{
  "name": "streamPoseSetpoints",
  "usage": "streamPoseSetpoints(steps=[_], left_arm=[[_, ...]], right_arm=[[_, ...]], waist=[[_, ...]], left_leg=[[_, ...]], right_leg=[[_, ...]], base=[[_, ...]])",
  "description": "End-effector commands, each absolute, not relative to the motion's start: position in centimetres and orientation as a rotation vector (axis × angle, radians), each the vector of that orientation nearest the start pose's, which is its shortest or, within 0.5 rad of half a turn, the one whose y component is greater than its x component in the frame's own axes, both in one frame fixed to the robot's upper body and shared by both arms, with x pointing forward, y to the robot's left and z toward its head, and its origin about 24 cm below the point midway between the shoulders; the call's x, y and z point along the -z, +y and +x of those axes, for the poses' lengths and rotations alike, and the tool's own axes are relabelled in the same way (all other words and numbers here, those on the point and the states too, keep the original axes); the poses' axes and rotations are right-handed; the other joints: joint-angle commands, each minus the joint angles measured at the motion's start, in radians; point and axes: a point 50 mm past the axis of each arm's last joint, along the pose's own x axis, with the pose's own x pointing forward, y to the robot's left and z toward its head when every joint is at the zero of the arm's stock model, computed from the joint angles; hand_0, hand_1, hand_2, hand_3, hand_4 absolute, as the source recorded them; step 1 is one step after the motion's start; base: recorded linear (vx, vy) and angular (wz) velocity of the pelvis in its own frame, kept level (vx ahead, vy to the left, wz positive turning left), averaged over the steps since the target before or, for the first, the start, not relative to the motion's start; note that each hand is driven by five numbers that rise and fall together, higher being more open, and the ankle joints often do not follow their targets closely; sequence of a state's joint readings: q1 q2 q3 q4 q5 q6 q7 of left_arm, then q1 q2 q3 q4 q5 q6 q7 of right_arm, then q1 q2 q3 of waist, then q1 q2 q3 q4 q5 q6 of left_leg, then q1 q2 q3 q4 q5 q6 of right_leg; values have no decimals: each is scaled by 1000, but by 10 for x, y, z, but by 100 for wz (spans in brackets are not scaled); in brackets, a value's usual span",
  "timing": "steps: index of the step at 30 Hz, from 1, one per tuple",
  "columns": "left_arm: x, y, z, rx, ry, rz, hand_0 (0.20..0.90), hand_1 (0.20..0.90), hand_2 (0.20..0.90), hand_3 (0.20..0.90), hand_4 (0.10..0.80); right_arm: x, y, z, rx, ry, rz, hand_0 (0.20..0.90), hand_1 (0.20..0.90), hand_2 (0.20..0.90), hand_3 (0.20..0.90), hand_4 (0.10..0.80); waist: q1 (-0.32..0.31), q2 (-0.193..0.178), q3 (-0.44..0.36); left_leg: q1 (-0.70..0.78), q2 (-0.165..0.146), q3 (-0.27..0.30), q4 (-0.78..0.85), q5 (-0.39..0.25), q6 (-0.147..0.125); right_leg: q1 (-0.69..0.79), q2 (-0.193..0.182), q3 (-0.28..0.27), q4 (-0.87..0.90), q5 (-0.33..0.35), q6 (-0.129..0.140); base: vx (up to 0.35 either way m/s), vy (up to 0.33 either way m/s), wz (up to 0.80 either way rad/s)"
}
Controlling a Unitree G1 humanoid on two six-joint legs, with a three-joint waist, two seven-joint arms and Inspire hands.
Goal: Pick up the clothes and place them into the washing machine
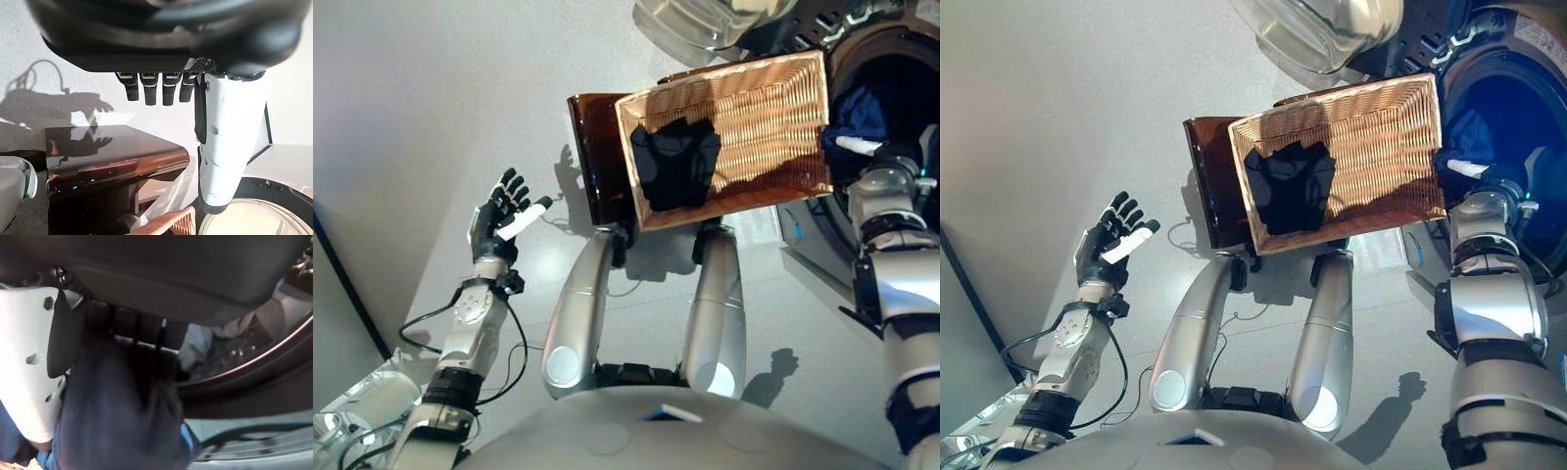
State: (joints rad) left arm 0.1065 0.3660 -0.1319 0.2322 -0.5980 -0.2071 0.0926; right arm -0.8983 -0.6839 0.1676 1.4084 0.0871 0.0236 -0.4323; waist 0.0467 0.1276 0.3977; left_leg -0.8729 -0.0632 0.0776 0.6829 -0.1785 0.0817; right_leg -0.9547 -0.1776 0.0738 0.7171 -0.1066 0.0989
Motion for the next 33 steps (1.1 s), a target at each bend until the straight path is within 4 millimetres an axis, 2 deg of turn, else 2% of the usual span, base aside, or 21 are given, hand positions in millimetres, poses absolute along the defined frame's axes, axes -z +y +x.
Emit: streamPoseSetpoints(steps=[1,3,5,7,9,10,11,12,15,17,21,24,28,33], left_arm=[[-14,250,206,-222,31,-164,900,900,900,900,800],[-15,252,206,-228,27,-158,900,900,900,900,800],[-16,253,206,-238,24,-159,900,900,900,900,800],[-16,253,208,-249,19,-160,900,900,900,900,800],[-14,253,209,-271,25,-165,900,900,900,900,800],[-13,254,209,-279,31,-162,900,900,900,900,800],[-12,253,209,-287,37,-170,900,900,900,900,800],[-12,254,209,-287,37,-166,900,900,900,900,800],[-10,254,209,-293,50,-174,900,900,900,900,800],[-7,251,208,-292,65,-195,900,900,900,900,800],[2,241,206,-276,108,-239,900,900,900,900,800],[7,237,204,-272,129,-260,900,900,900,900,800],[8,232,203,-256,131,-284,900,900,900,900,800],[5,232,206,-255,111,-295,900,900,900,900,800]], right_arm=[[-114,-391,319,885,377,-717,200,200,200,200,300],[-115,-391,319,889,368,-702,200,200,200,200,300],[-111,-387,320,910,344,-604,200,200,200,200,300],[-107,-383,321,960,288,-377,200,200,200,200,300],[-98,-376,321,1038,171,39,200,200,200,200,300],[-96,-375,321,1064,135,164,200,200,200,200,300],[-94,-366,324,1098,41,439,200,200,200,200,300],[-93,-366,323,1099,40,448,200,200,200,200,300],[-90,-354,327,1132,-89,815,200,200,200,200,300],[-89,-348,329,1142,-146,972,200,200,200,200,300],[-98,-339,334,1121,-268,1177,200,200,200,200,300],[-103,-341,334,1124,-325,1241,200,200,200,200,300],[-115,-350,330,1151,-417,1317,200,200,200,200,300],[-143,-368,324,1173,-534,1326,200,200,200,200,300]], waist=[[16,3,-65],[17,3,-67],[16,2,-67],[11,3,-70],[8,2,-73],[7,3,-75],[5,14,-74],[7,11,-73],[9,28,-68],[13,43,-67],[17,69,-70],[19,82,-77],[21,97,-83],[19,109,-88]], left_leg=[[18,-6,31,34,-73,-48],[20,-7,32,29,-72,-47],[20,-6,33,29,-73,-46],[25,-6,32,25,-75,-45],[34,-7,31,10,-75,-43],[43,-8,32,-5,-74,-42],[56,-10,36,-35,-67,-39],[59,-10,36,-39,-65,-39],[74,-16,39,-82,-45,-38],[79,-22,41,-103,-33,-39],[73,-30,39,-115,-23,-38],[74,-32,40,-127,-21,-38],[86,-33,41,-154,-12,-41],[97,-33,39,-172,-5,-49]], right_leg=[[3,47,-12,-12,8,-60],[3,48,-12,-12,8,-60],[3,50,-12,-11,8,-60],[5,51,-13,-11,5,-59],[10,52,-14,-20,5,-56],[13,52,-13,-30,7,-53],[21,50,-10,-49,15,-47],[24,50,-10,-53,17,-46],[35,44,-7,-86,30,-36],[37,41,-5,-104,34,-31],[25,38,4,-101,36,-32],[19,35,9,-100,33,-32],[19,29,13,-105,30,-29],[19,30,18,-100,23,-30]], base=[[0,0,0],[0,0,0],[0,0,0],[0,0,0],[41,9,-2],[49,36,-10],[33,33,-12],[24,32,-15],[8,29,-20],[5,21,-15],[8,3,-2],[9,8,-2],[23,-1,7],[10,-8,2]])
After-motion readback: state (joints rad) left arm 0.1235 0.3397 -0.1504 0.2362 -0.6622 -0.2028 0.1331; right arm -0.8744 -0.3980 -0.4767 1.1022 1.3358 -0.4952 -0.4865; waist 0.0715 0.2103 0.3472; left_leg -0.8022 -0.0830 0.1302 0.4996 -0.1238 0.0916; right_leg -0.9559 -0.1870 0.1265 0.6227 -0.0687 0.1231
